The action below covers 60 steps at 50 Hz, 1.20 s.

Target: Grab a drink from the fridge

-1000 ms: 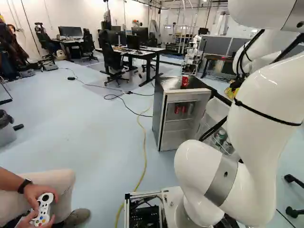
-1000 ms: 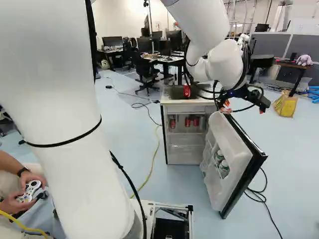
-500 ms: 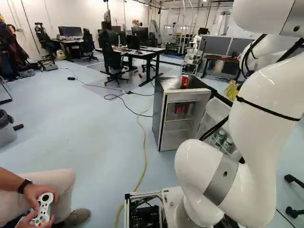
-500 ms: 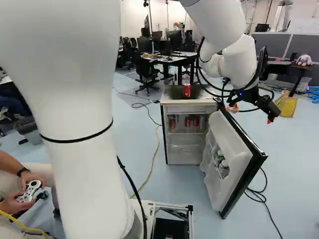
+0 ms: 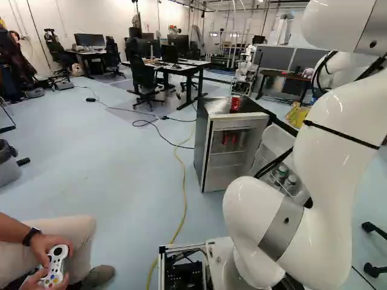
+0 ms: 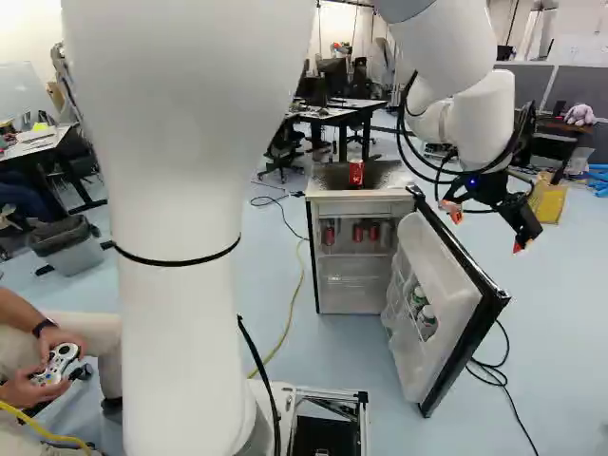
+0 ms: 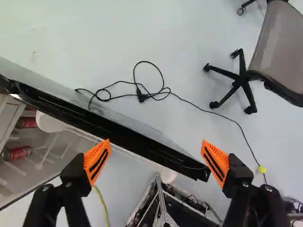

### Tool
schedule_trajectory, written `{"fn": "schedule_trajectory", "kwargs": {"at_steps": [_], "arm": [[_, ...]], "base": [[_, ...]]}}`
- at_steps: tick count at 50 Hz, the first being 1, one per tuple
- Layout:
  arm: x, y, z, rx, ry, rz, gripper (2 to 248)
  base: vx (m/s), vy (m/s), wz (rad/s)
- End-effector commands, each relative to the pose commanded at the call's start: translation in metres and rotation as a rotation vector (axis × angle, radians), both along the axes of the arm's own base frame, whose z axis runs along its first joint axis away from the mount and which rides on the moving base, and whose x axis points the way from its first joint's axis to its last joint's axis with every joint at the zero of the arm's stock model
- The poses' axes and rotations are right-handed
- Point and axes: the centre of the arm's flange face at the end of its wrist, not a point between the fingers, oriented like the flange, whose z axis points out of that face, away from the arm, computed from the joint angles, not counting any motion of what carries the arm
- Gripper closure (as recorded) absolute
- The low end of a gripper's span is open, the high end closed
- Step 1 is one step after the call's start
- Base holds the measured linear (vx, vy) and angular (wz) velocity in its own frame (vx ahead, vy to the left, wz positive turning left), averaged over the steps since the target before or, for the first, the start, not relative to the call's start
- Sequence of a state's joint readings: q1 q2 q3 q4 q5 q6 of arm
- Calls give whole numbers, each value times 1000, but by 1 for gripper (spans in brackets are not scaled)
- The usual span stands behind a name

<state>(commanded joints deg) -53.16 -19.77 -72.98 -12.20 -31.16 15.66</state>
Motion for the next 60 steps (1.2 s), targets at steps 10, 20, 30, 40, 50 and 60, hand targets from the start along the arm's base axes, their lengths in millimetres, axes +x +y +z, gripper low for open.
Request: {"fn": "schedule_trajectory", "kwargs": {"at_steps": [10,20,30,40,50,60], "arm": [[3,-15,-2,36,9,-35,3],[8,-33,-3,34,4,-49,3],[12,-51,-4,32,2,-61,3],[15,-66,-7,52,14,-80,3],[18,-80,-9,83,32,-102,3],[20,-86,-15,109,49,-112,3]], "base": [[0,0,0],[0,0,0],[0,0,0],[0,0,0],[0,0,0],[0,0,0]]}}
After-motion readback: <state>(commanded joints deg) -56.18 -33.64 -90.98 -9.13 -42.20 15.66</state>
